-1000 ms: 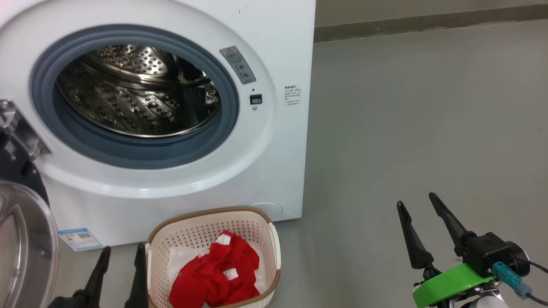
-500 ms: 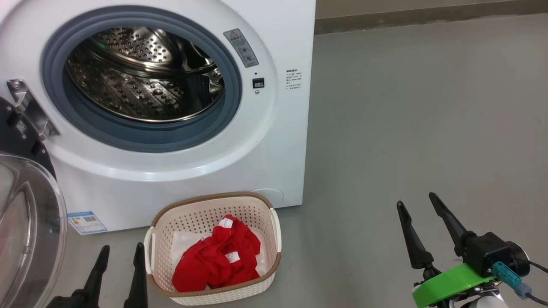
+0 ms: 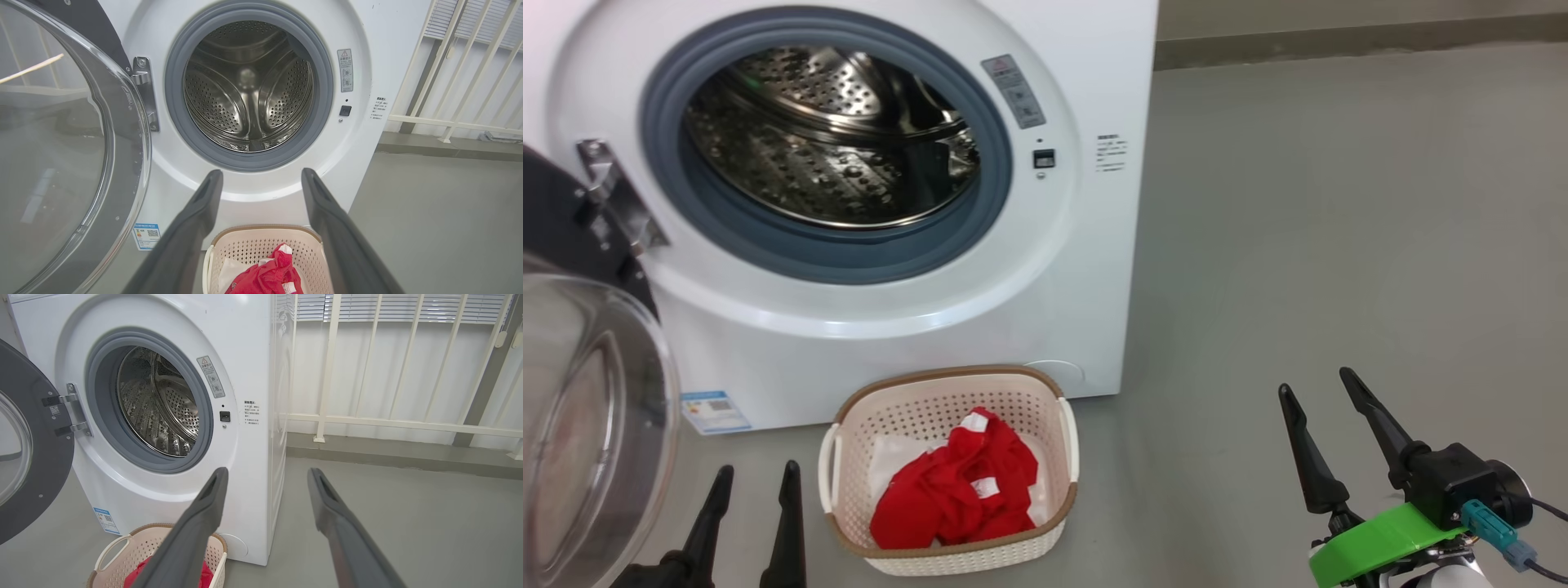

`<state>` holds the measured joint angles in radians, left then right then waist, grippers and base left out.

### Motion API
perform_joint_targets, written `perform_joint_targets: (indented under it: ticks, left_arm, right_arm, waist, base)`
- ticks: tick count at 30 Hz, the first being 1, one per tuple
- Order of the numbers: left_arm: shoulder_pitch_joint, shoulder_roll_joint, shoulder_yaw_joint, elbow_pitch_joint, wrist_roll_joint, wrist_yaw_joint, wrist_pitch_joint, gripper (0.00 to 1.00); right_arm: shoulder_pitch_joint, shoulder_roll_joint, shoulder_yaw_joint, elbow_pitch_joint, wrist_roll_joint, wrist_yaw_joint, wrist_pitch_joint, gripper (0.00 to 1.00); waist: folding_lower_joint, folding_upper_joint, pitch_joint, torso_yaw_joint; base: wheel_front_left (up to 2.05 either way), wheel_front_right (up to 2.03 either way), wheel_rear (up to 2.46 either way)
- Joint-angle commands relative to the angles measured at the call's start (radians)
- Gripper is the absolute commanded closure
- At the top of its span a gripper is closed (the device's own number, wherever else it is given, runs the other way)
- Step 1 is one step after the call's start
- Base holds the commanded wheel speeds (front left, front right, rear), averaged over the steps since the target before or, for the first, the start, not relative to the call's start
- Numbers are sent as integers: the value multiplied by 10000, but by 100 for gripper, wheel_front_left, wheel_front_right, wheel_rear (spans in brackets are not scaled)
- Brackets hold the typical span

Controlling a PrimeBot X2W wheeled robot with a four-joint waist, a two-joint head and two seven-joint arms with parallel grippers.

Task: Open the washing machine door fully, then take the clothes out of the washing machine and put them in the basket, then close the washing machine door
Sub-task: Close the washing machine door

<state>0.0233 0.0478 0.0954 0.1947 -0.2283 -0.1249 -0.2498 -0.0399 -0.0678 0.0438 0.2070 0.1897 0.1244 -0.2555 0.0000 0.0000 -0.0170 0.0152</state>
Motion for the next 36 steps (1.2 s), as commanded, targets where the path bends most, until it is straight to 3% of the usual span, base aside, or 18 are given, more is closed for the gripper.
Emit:
perform_joint_targets:
  ticks: [1,20,36]
  left_arm:
    - [-249,59,292,-362,26,-51,-120,0]
    - [90,82,393,-632,305,134,-120,0]
    - [272,133,647,-851,492,506,-120,0]
  right_arm:
    - [-105,-126,227,-294,-95,63,-63,0]
    - [-25,-140,477,-274,1,63,-63,0]
    - [80,-30,513,-280,19,63,-63,0]
  waist:
    - [0,0,-6,221]
    - [0,0,-249,2637]
    - [0,0,-472,4044]
  base:
    - [0,0,0]
    - [0,0,0]
    - [0,0,0]
